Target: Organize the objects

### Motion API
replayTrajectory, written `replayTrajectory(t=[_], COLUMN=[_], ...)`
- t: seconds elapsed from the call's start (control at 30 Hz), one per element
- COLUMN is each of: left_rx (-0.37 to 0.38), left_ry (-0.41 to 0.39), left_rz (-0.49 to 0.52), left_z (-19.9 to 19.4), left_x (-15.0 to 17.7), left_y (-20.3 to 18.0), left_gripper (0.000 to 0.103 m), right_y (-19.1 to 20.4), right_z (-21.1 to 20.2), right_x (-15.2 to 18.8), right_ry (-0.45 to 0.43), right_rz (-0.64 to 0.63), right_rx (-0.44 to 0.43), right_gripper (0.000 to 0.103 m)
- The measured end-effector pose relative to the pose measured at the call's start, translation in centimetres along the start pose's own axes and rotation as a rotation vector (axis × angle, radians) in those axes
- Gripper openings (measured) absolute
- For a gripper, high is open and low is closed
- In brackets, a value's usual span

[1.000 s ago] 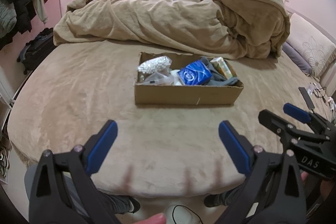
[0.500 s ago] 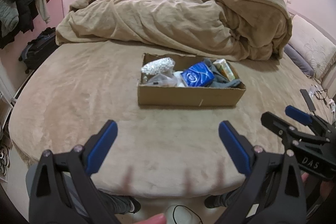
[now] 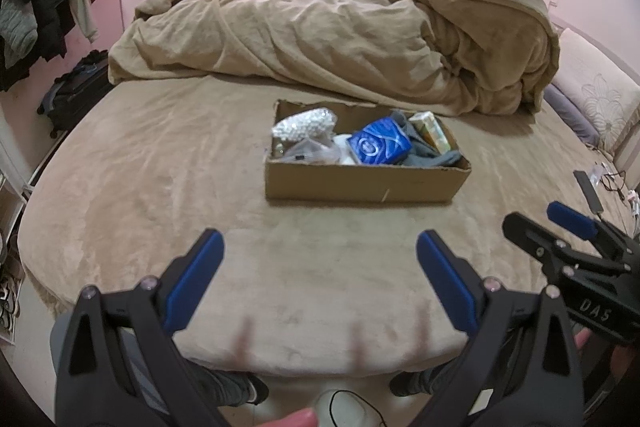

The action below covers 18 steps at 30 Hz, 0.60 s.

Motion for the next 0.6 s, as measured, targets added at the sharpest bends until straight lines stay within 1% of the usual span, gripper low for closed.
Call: replayTrajectory(t=[0.6], left_rx=[-0.004], left_ry=[-0.005], left_rz=[-0.001], left_z=[0.03], left_x=[-0.11], left_y=[0.09], left_gripper=[0.098], right_y=[-0.34], right_z=[0.09], right_x=[-0.07], right_ry=[0.0], right_rz=[0.002], right_rx=[0.0], right_gripper=[0.085])
Point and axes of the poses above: each gripper's, at about its wrist camera, not at the fingertips, and z roughly the way its jaws point, y to its left, x to its underside, the point moved 4 cm from there along z, roughly the way its jaws point, and after that the axes turned 10 degrees about -z, right-handed, at the moved point
